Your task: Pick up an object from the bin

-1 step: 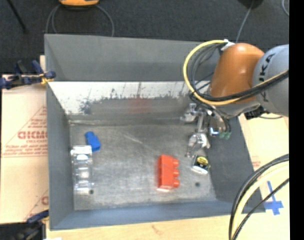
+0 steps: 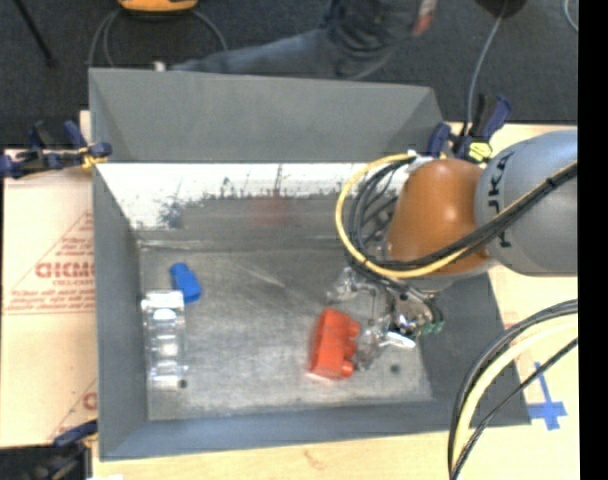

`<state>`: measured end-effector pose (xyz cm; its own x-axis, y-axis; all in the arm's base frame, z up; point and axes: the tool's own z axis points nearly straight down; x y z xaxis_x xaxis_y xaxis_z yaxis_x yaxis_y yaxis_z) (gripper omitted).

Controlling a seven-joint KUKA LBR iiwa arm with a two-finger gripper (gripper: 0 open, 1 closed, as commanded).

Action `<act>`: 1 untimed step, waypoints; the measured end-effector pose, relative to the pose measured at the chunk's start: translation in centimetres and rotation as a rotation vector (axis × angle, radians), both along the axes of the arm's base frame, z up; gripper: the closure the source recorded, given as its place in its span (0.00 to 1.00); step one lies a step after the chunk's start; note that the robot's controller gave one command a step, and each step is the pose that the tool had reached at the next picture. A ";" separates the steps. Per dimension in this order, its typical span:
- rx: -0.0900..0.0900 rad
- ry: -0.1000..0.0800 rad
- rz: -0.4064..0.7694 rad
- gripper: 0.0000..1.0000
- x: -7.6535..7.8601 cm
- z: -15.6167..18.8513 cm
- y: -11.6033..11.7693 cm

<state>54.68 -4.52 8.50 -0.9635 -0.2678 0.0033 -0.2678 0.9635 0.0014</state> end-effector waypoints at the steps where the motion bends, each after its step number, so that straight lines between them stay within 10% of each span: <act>1: -0.003 -0.027 0.028 0.00 -1.9 -0.9 1.3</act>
Offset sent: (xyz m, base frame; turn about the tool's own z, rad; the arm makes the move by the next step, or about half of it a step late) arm -0.0250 0.0160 -0.0150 -0.0313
